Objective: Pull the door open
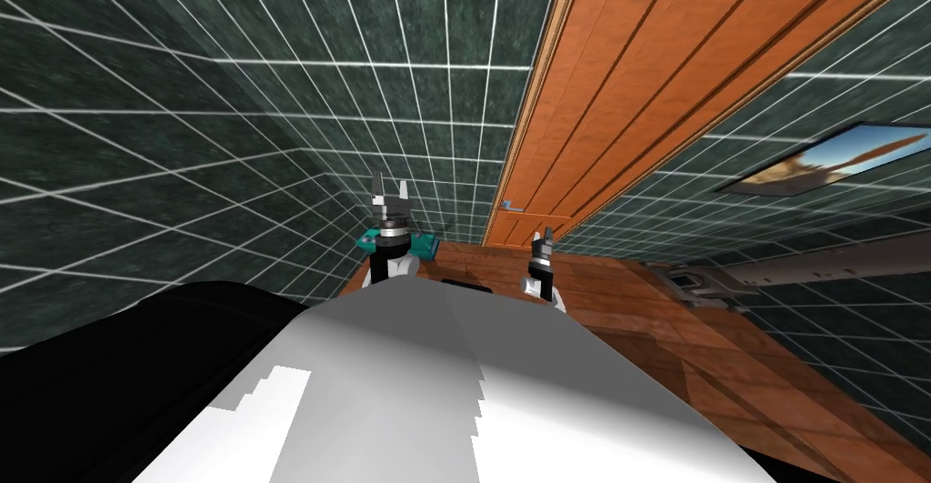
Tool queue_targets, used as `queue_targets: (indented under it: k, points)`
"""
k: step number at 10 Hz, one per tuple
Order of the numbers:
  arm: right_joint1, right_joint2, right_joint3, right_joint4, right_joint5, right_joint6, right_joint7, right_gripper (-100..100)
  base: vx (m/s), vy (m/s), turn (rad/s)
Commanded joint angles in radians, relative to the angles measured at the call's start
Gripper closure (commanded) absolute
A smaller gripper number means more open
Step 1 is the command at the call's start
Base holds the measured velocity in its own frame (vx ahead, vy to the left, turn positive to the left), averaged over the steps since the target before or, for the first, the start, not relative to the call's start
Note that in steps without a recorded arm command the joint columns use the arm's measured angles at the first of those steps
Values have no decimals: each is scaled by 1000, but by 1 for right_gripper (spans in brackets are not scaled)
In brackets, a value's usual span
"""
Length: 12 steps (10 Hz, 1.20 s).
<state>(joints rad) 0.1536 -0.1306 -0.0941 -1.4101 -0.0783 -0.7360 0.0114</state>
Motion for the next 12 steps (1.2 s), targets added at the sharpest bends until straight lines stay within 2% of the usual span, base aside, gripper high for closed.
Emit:
queue_targets:
  k: [1,2,3,4,5,6,7,8,9,10,12]
  points:
    - [-22,-4,-4,50,-4,-12,-6,-100,43,-26,121]
    - [-22,-4,-4,71,-4,-12,-6,-100,36,-21,70]
    - [-39,-10,-8,98,-8,-19,-12,-100,45,-20,136]
    - [-39,-10,-8,122,-8,-19,-12,-100,42,-25,70]
    - [-56,-15,-13,146,-12,-25,-18,-100,50,-27,124]
    - [-56,-15,-13,169,-12,-25,-18,-100,42,-26,64]
    - [-73,-20,-17,197,-16,-31,-24,-100,45,-27,110]
    - [-73,-20,-17,221,-16,-31,-24,-100,38,-32,75]
    - [-90,-24,-21,262,-20,-37,-30,-100,41,-34,126]
    - [-90,-24,-21,270,-20,-37,-30,-100,35,-26,79]
    - [-123,-34,-29,344,-27,-48,-41,-100,49,-41,161]
